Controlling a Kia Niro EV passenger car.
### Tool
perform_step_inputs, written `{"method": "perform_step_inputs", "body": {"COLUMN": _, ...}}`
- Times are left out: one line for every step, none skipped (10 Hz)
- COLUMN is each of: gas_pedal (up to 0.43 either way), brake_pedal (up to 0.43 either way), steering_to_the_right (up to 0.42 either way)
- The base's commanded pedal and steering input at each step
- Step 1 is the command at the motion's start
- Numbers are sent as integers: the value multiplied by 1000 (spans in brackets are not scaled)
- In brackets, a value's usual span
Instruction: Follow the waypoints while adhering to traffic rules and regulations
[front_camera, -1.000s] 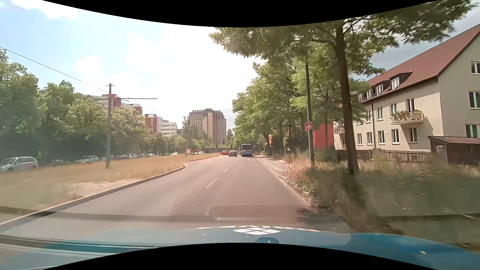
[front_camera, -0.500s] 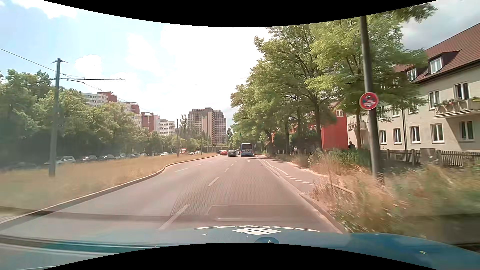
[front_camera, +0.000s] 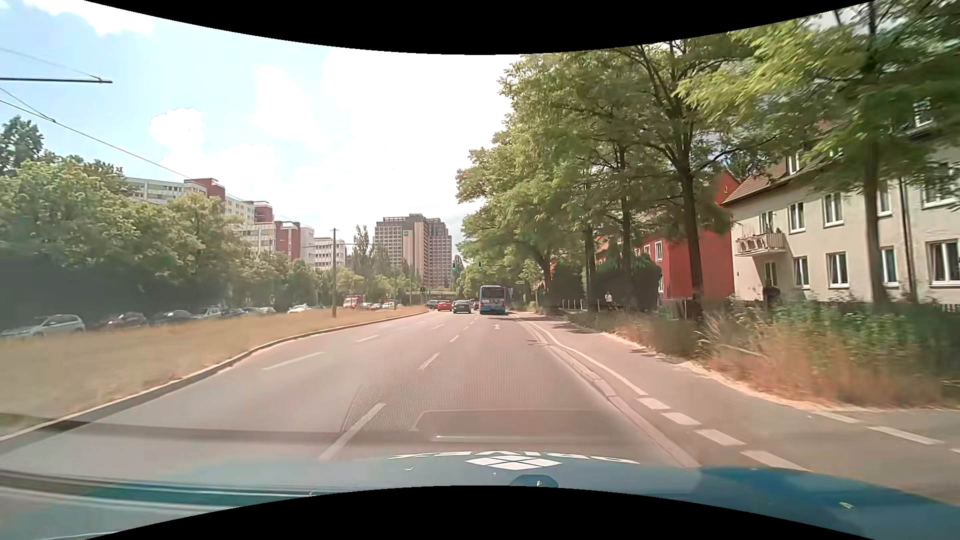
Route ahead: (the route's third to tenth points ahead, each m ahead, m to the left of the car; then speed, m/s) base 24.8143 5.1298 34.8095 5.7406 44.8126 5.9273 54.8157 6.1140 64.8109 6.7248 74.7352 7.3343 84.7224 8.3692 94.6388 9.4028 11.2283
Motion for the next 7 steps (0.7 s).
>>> {"method": "perform_step_inputs", "body": {"gas_pedal": 189, "brake_pedal": 0, "steering_to_the_right": -1}}
{"method": "perform_step_inputs", "body": {"gas_pedal": 189, "brake_pedal": 0, "steering_to_the_right": -1}}
{"method": "perform_step_inputs", "body": {"gas_pedal": 189, "brake_pedal": 0, "steering_to_the_right": -2}}
{"method": "perform_step_inputs", "body": {"gas_pedal": 177, "brake_pedal": 0, "steering_to_the_right": -2}}
{"method": "perform_step_inputs", "body": {"gas_pedal": 177, "brake_pedal": 0, "steering_to_the_right": -1}}
{"method": "perform_step_inputs", "body": {"gas_pedal": 177, "brake_pedal": 0, "steering_to_the_right": -2}}
{"method": "perform_step_inputs", "body": {"gas_pedal": 177, "brake_pedal": 0, "steering_to_the_right": -2}}
